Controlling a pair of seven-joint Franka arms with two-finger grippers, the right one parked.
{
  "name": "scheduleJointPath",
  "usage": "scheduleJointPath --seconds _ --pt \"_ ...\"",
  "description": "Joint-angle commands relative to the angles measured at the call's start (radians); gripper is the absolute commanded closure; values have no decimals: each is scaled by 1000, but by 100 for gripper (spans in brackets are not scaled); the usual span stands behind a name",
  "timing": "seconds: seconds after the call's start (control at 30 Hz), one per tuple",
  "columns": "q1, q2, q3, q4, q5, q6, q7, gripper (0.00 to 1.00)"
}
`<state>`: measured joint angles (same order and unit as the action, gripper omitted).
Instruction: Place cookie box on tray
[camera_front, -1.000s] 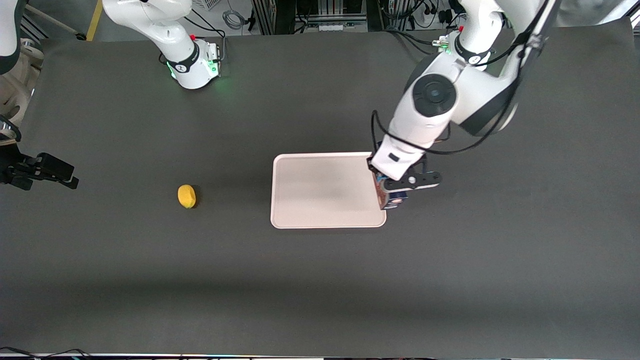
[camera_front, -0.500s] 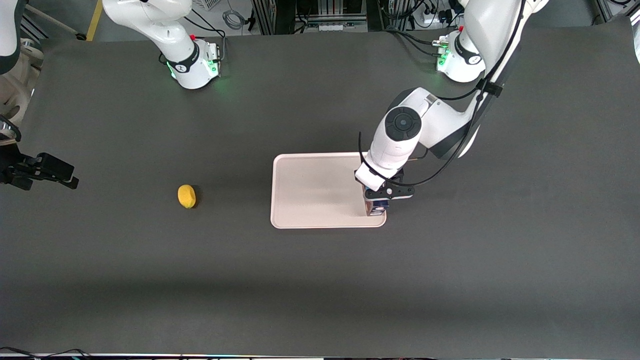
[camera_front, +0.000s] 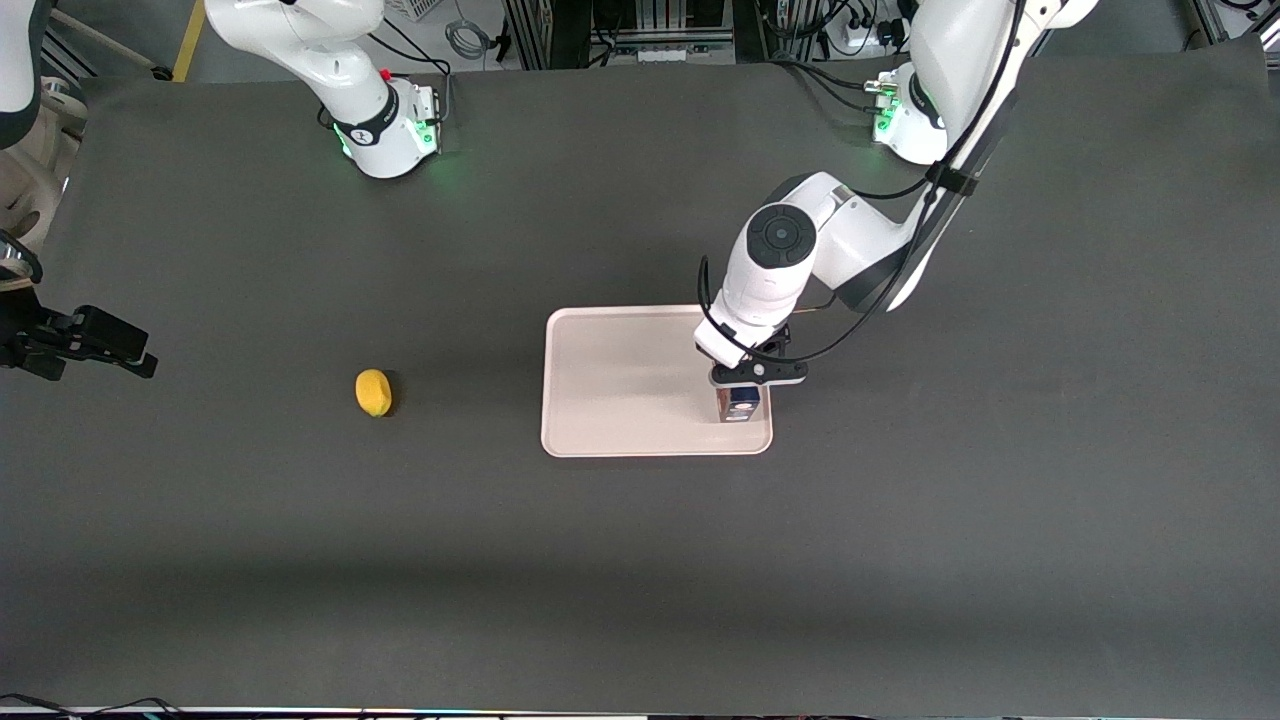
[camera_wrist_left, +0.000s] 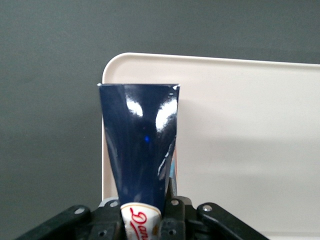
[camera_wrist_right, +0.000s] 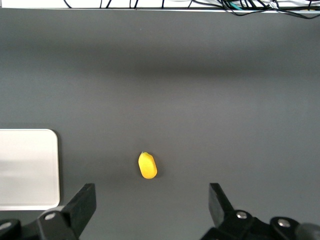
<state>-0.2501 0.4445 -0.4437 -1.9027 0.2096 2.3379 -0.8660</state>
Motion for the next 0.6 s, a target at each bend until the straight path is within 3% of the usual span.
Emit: scheduleJointPath --seconds 0.0,0.13,0.4,0.57 --pt "-11 16 2 -22 65 35 -71 74" --pt "-11 29 2 -24 114 52 -119 74" --pt "-11 36 2 -22 116 55 -122 68" --pt "-11 40 2 -22 116 57 -122 49"
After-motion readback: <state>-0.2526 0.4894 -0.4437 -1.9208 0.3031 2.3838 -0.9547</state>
